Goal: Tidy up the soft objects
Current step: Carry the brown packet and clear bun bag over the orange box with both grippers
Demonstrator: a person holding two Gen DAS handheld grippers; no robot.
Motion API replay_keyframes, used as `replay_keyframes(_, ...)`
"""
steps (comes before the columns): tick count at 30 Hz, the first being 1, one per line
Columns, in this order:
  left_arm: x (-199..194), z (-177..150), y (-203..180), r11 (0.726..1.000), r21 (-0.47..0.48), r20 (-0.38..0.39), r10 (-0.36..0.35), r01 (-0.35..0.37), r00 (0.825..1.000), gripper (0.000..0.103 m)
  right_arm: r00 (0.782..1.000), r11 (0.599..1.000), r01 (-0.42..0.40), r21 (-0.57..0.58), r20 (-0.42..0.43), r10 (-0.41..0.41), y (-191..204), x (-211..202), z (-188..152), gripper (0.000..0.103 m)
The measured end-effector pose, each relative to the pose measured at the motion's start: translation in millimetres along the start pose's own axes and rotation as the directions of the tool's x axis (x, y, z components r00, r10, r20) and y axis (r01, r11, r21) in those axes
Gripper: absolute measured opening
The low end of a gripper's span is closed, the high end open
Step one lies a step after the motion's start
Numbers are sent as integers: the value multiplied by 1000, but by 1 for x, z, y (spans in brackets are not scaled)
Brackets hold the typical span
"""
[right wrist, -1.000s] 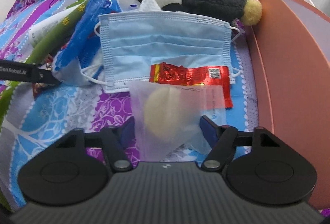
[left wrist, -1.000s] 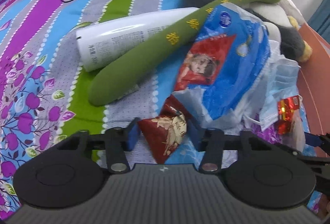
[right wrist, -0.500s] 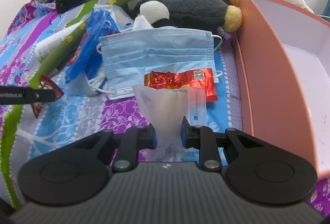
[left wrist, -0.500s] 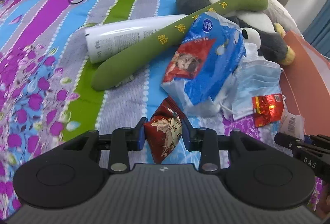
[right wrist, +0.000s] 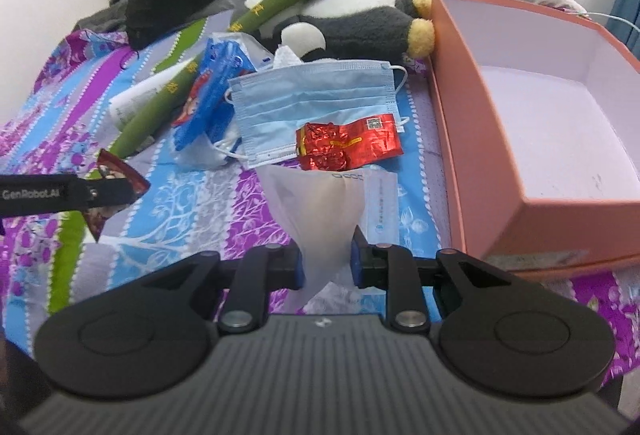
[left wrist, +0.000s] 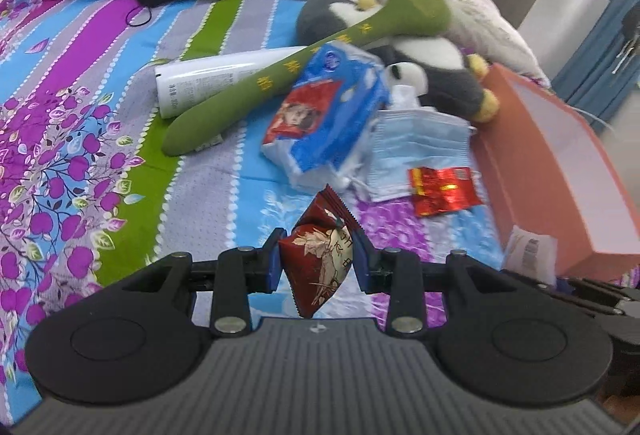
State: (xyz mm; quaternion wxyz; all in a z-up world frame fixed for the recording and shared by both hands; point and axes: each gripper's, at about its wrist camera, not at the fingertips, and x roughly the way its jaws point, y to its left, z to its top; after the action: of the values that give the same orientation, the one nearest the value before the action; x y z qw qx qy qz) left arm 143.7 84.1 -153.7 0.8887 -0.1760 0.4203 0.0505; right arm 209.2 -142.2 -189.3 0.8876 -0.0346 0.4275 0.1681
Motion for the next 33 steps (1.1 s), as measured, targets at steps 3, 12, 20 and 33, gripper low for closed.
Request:
replay_keyframes(3,-15,-6,-10,1000,-1,8,-20,20,1000,40,1000,1000,-14,11,23,14,1,-18,-4,25)
replay_keyframes(12,-57,-15,-41,996,29,46,-88,87,995,40,995,999,-29,14,91,28,2,-61,-13,25)
replay_keyframes(20,-84,3,-76,987,101,104,-134,124,986,40,983,998,-42,42,181,33,-13,-96,1,25)
replay_keyframes(33,-108,57,-146,942,223,157,-289,251,944,40,935,997,14,77,351,-40,-55,-155,47,25)
